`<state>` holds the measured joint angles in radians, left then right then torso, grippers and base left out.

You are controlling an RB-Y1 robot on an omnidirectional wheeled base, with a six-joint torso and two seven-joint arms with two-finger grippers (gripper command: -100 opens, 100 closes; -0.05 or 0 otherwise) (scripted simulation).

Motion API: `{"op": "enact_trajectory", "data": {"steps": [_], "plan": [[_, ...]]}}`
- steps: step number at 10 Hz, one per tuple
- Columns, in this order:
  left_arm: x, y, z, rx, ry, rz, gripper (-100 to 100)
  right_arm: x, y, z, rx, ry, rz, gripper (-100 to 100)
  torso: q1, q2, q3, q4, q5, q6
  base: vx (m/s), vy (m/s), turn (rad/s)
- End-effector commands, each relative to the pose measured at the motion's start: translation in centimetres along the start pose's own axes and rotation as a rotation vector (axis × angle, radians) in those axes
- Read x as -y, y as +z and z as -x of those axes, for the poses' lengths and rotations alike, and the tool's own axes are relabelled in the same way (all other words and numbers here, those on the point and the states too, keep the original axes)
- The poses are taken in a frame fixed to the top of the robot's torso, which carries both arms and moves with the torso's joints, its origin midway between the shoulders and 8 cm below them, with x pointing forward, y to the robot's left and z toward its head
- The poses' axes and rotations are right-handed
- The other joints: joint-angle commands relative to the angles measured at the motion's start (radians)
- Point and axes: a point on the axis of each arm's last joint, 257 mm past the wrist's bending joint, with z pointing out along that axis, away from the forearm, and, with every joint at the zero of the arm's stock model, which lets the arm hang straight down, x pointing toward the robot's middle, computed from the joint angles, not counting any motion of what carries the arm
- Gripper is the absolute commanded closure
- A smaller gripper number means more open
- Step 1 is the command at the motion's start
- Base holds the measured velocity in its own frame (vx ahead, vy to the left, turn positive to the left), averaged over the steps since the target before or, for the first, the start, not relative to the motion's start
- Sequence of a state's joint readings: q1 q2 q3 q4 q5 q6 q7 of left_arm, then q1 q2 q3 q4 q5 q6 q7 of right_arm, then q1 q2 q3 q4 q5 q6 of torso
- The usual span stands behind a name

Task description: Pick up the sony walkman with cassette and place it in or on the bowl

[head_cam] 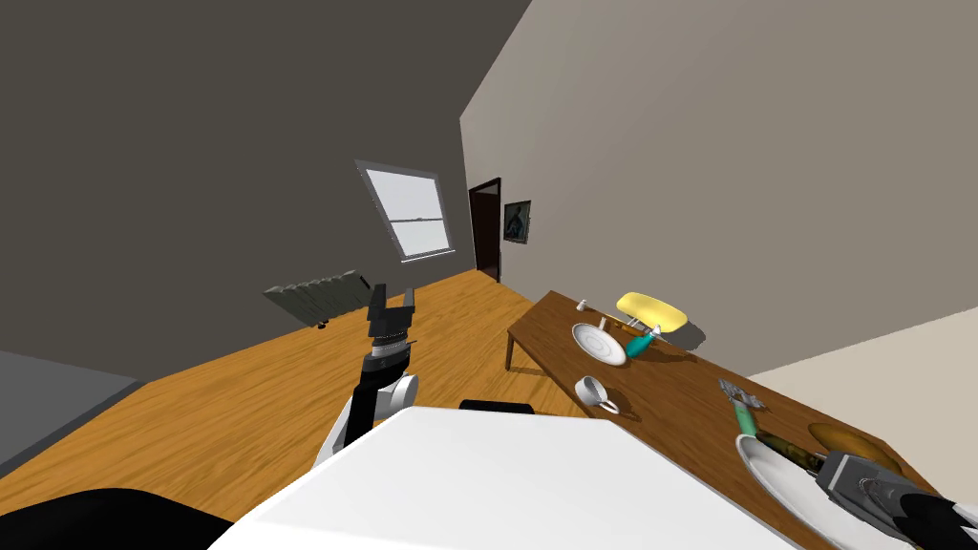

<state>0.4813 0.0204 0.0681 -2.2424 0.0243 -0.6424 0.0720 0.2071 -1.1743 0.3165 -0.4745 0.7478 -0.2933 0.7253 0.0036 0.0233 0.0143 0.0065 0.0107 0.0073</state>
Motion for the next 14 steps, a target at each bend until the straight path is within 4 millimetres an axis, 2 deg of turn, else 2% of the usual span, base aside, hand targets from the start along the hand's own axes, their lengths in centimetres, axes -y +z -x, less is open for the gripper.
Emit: {"op": "enact_trajectory", "data": {"steps": [1,2,3,7,8,9,12,13,14], "plan": [[0.0,0.0,0.0,0.0,0.0,0.0,0,0.0,-0.2,-0.4,-0.002,-0.004,0.004,100,0.0,0.0,0.0,0.0,0.0,0.0,-0.134,-0.185,-0.111],[0.0,0.0,0.0,0.0,0.0,0.0,0,-0.1,-0.1,-0.3,-0.001,-0.002,0.003,100,0.001,-0.001,-0.001,0.0,0.001,0.0,-0.055,-0.09,-0.037],[0.0,0.0,0.0,0.0,0.0,0.0,0,0.0,-0.2,-0.5,-0.006,-0.005,0.003,-100,0.007,-0.006,-0.003,0.0,0.001,-0.003,-0.014,-0.019,-0.005],[0.0,0.0,0.0,0.0,0.0,0.0,0,0.0,-0.2,-0.6,-0.007,-0.005,0.003,-100,0.015,-0.013,-0.007,-0.002,0.003,-0.003,-0.002,-0.002,0.0],[0.0,0.0,0.0,0.0,0.0,0.0,0,0.0,-0.2,-0.6,-0.007,-0.005,0.003,0,0.015,-0.013,-0.007,-0.002,0.003,-0.004,0.0,0.0,0.0],[0.0,0.0,0.0,0.0,0.0,0.0,0,0.5,-0.7,-0.9,-0.001,-0.011,0.014,-100,0.015,-0.013,-0.007,-0.002,0.003,-0.004,0.039,-0.002,-0.041],[0.0,0.0,0.0,0.0,0.0,0.0,0,1.6,-1.6,-1.4,0.009,-0.022,0.038,-100,0.015,-0.018,-0.01,-0.003,0.003,-0.004,0.073,-0.003,-0.043],[0.0,0.0,0.0,0.0,0.0,0.0,0,1.4,-1.4,-1.4,0.006,-0.021,0.032,-100,0.015,-0.018,-0.01,-0.003,0.004,-0.004,0.031,0.001,-0.007],[0.0,0.0,0.0,0.0,0.0,0.0,0,1.4,-1.5,-1.3,0.008,-0.02,0.034,0,0.015,-0.016,-0.009,-0.003,0.003,-0.004,0.006,0.0,0.003]]}}
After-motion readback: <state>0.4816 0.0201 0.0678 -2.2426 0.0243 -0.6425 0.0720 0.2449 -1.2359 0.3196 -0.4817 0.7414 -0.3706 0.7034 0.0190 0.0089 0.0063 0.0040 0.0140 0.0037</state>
